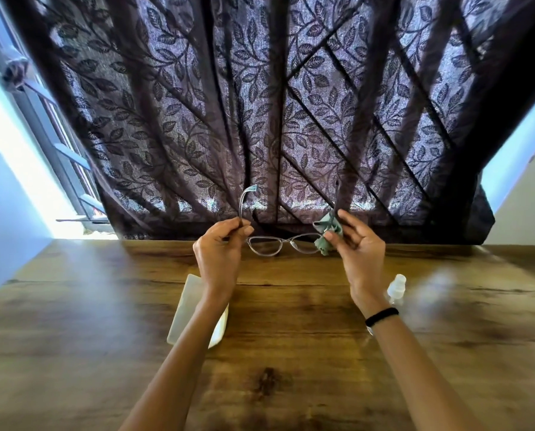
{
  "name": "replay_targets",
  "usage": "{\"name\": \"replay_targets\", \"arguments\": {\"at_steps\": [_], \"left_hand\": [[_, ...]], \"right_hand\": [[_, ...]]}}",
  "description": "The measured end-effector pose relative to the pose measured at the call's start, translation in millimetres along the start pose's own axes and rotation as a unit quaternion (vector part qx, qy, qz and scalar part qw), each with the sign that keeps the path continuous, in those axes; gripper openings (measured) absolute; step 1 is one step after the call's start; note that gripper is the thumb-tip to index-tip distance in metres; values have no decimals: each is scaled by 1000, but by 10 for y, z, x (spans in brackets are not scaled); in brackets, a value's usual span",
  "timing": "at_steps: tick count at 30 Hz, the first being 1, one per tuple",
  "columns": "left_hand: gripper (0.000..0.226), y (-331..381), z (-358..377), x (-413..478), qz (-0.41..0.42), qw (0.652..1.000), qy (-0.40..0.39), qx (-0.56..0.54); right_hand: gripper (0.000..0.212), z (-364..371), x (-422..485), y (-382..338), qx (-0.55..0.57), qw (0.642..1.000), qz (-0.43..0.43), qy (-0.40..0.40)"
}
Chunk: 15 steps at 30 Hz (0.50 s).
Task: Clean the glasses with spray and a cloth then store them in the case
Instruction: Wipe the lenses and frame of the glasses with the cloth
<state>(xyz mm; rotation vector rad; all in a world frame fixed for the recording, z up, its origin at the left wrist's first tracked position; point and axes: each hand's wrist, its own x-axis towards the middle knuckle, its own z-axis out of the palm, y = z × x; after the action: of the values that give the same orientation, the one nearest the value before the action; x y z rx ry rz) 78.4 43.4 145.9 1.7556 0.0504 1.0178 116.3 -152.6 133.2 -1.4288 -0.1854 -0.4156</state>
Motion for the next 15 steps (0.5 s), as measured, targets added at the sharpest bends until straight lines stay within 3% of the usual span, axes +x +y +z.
{"name": "replay_targets", "arguments": {"at_steps": [9, 15], "left_hand": [[20, -47, -19, -14, -59, 997, -15, -51], [25, -147, 14, -37, -87, 995, -19, -37]], "right_hand": [[50, -28, 0, -47, -81, 995, -25, -48], [40, -18, -20, -73, -77, 996, -28, -19]]}}
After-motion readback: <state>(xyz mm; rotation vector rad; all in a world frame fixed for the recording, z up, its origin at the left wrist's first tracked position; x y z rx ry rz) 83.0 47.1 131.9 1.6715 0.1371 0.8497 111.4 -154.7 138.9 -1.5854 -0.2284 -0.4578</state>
